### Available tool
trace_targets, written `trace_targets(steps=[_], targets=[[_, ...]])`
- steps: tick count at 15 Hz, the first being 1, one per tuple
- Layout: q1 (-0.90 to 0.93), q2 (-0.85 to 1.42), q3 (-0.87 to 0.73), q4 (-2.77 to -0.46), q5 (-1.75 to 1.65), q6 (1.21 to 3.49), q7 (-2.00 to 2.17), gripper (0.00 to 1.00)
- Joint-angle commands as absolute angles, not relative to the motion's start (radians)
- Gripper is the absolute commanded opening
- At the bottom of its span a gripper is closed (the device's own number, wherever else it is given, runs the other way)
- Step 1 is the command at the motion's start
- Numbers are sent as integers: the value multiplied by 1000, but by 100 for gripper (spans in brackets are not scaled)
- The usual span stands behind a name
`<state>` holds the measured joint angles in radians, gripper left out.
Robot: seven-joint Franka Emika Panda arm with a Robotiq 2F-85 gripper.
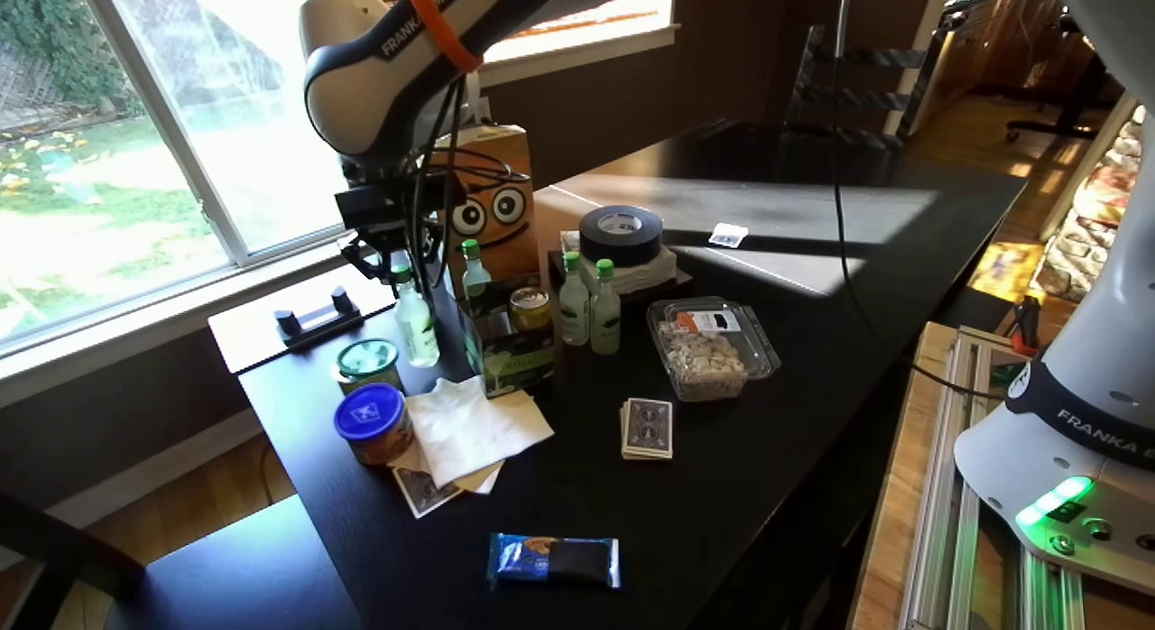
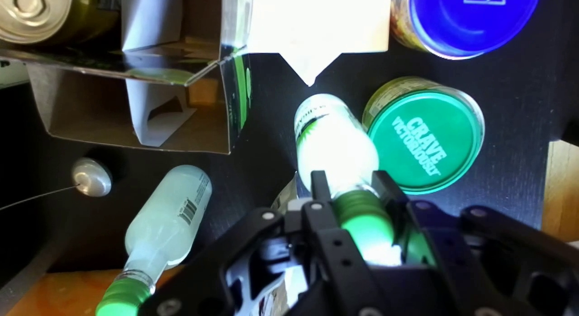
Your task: Remove the two bottles from the caddy
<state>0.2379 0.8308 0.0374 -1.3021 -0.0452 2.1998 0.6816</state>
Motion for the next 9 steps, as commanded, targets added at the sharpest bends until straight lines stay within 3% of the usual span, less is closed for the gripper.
trace_targets(steps=[1,8,9], targets=[[249,873,23,-1249,-14,2220,669,7],[247,902,25,-1234,-4,2213,666,7],[246,905,25,-1231,-1,2212,666,54]])
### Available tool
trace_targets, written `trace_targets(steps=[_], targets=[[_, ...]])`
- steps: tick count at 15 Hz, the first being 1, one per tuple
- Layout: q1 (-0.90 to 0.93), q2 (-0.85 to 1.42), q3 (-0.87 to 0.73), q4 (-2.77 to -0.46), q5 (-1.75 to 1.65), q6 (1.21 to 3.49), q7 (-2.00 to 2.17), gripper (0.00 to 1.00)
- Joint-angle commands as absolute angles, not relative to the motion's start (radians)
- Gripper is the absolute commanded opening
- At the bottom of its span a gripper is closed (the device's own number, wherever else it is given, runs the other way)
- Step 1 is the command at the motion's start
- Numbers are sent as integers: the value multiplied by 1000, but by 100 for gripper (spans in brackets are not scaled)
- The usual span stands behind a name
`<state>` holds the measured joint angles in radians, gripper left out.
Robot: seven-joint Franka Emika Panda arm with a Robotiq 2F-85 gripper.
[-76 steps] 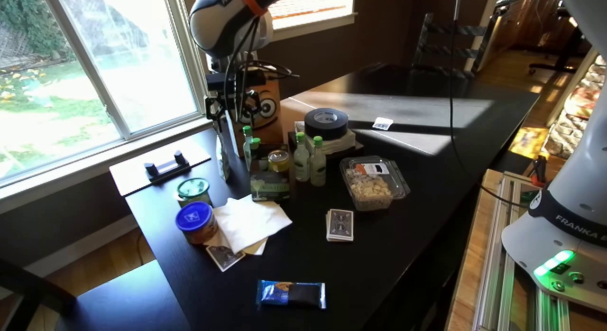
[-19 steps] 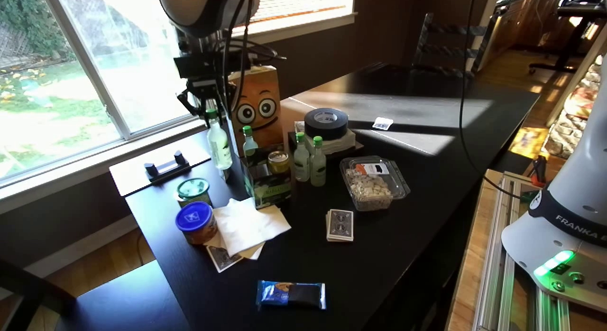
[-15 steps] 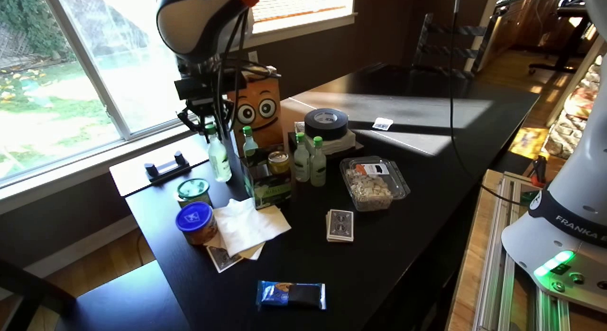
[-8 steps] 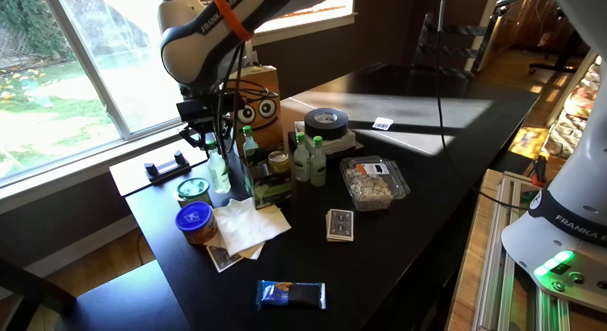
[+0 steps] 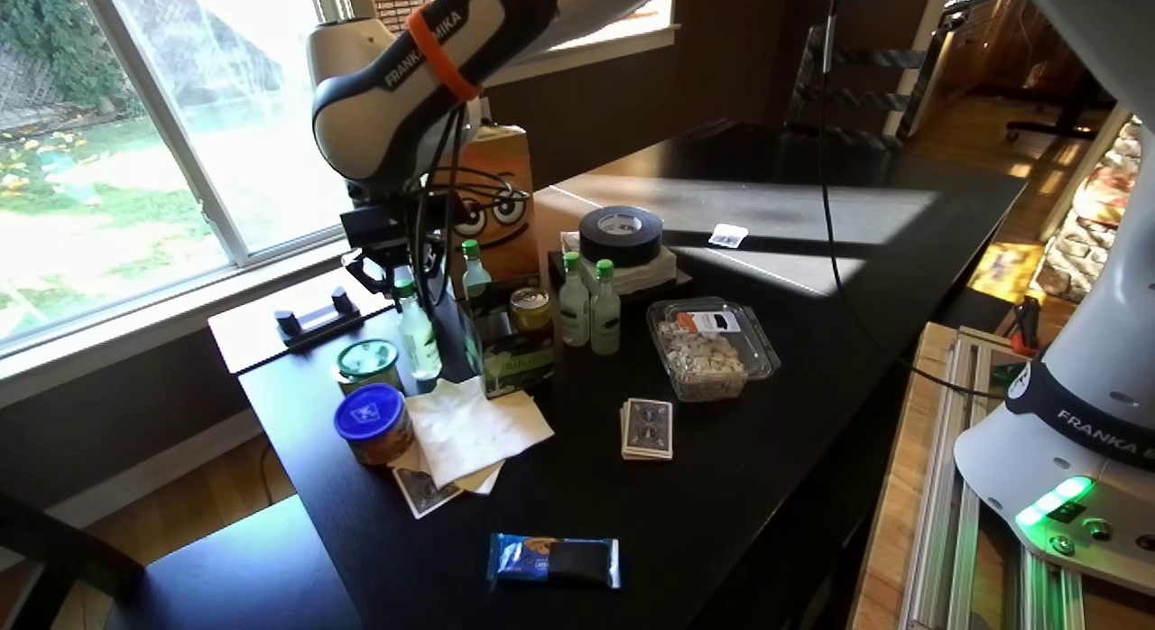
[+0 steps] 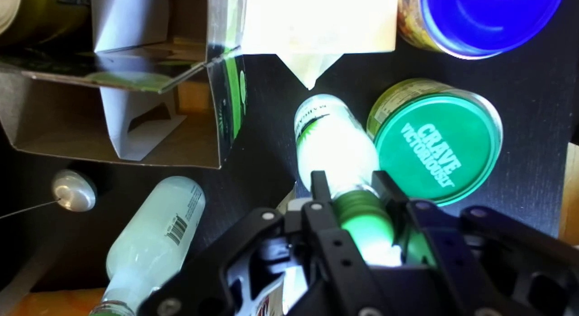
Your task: Remove the two bottles from the caddy
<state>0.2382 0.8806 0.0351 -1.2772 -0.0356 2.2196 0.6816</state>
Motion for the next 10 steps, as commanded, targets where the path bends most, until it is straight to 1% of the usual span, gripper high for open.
trace_targets(steps=[1,4,5,7,8,10], targets=[[246,906,26,-1230,3,2210,666,55],[252,872,19,-1250,3,2195,682,74],[254,852,17,-1265,0,2197,685,82],[269,793,9,-1304,-13,2182,699,95],[280,766,3,-1316,-23,2173,708,99],[301,713,-5,-1337,-39,2128,717,100]])
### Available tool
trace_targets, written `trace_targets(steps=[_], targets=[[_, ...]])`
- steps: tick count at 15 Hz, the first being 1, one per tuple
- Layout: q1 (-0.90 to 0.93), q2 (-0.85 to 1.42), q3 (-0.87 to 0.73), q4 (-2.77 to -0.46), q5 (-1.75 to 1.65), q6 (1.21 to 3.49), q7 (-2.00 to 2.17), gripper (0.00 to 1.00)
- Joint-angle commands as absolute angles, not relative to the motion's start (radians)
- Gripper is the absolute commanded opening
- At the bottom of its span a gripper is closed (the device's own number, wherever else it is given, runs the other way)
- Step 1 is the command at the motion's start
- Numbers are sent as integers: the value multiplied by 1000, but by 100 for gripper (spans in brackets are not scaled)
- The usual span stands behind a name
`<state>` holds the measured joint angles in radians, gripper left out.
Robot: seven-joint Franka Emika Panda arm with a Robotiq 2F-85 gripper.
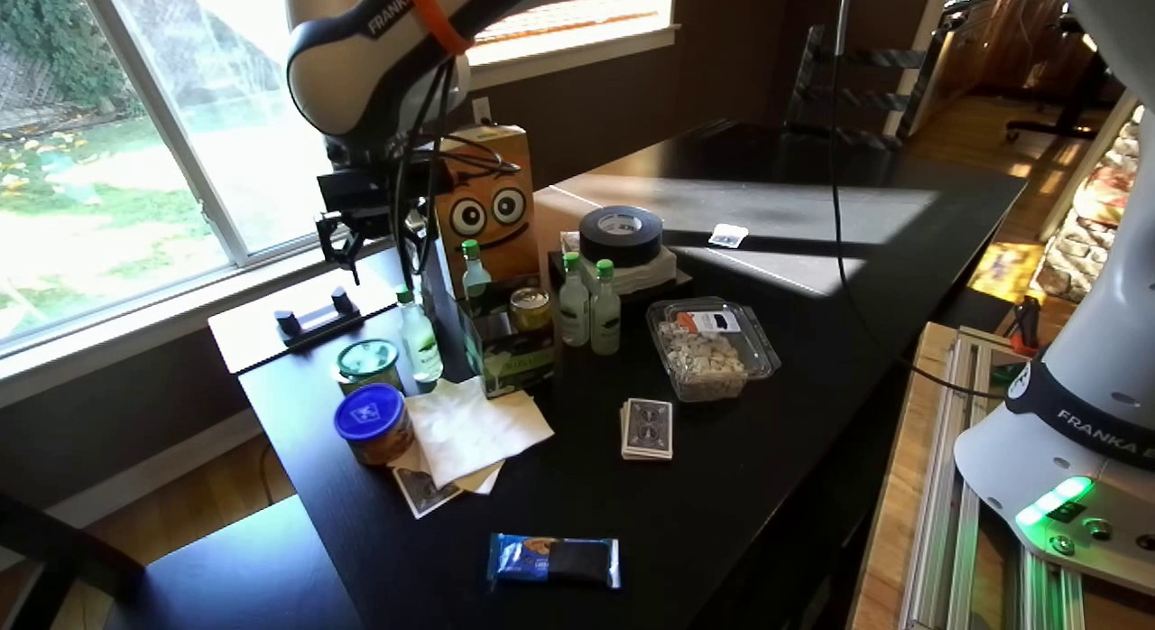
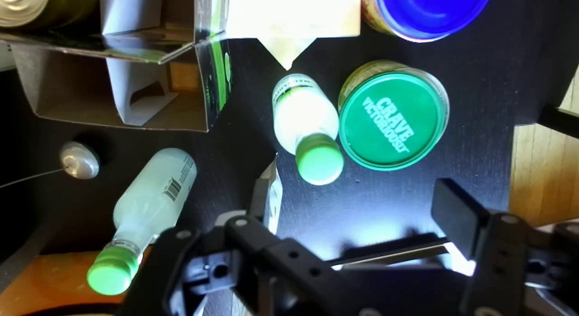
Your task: Remove the two bottles from the caddy
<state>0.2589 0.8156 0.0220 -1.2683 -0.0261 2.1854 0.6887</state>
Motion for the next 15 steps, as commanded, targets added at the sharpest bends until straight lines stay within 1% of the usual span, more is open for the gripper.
trace_targets(steps=[1,4,8,9,13,15], targets=[[309,686,-2,-1351,-47,2117,705,100],[317,618,29,-1392,-45,2099,636,100],[313,545,71,-1474,-21,2146,535,100],[324,609,53,-1379,-30,2109,582,100],[315,579,55,-1432,-16,2118,584,100],[280,537,66,-1517,39,2139,577,100]])
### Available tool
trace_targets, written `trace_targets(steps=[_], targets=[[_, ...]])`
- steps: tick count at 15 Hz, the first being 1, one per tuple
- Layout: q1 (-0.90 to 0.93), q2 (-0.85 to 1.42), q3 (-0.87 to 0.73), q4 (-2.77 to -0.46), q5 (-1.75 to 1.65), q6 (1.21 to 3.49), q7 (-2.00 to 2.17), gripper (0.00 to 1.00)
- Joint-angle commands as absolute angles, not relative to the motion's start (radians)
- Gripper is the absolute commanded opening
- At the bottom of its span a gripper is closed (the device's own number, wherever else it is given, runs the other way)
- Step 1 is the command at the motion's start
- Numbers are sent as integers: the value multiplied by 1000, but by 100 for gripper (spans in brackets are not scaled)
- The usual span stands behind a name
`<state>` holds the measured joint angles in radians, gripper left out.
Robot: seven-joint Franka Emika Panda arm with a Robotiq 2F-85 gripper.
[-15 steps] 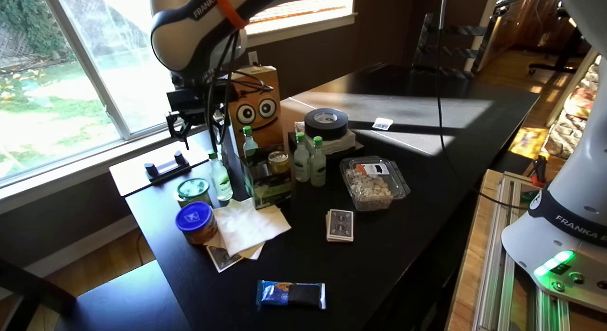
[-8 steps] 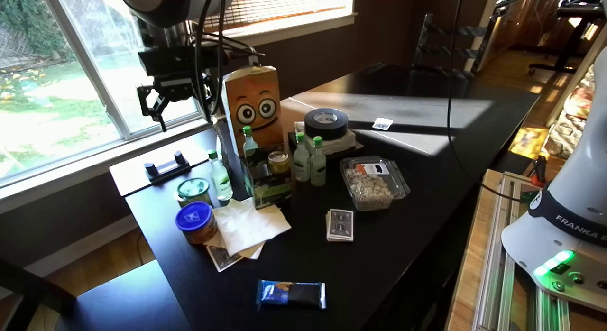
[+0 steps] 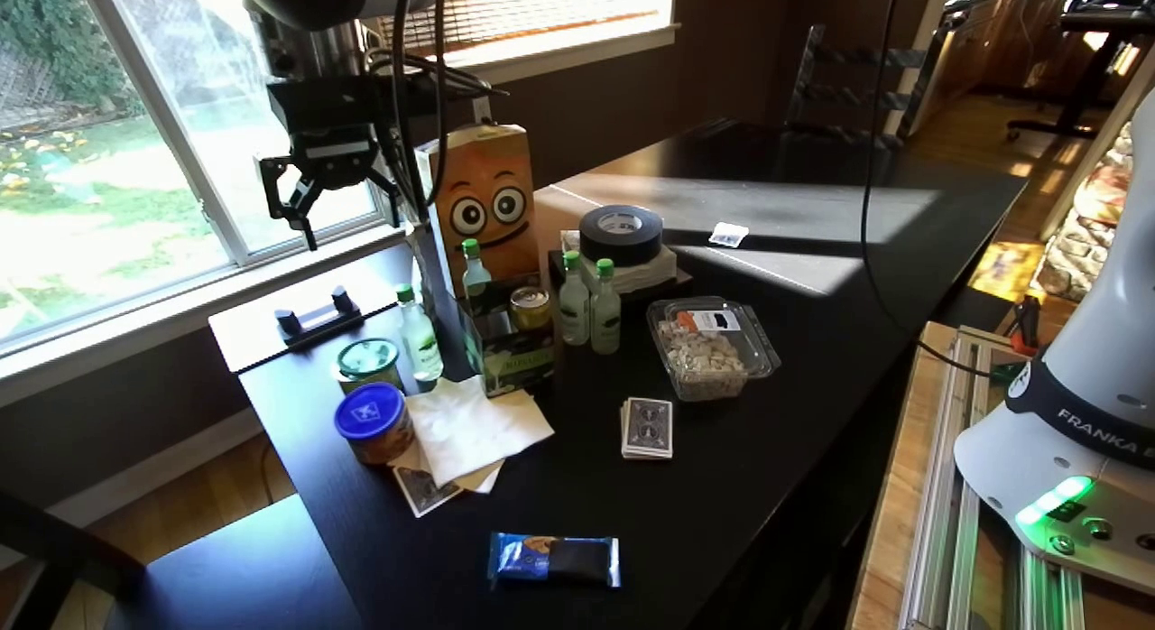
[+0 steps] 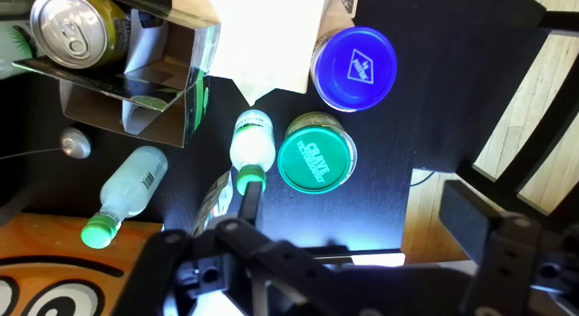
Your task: Remove the two bottles from the caddy
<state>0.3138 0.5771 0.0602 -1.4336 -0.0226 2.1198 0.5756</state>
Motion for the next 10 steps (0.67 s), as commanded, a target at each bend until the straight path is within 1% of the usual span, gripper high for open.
trace_targets(steps=[1,4,9,10], targets=[[250,505,91,-1580,86,2182,520,100],[197,421,128,-1733,199,2298,387,100],[133,266,170,-1973,361,2430,230,100],[169,373,141,-1824,286,2355,291,100]])
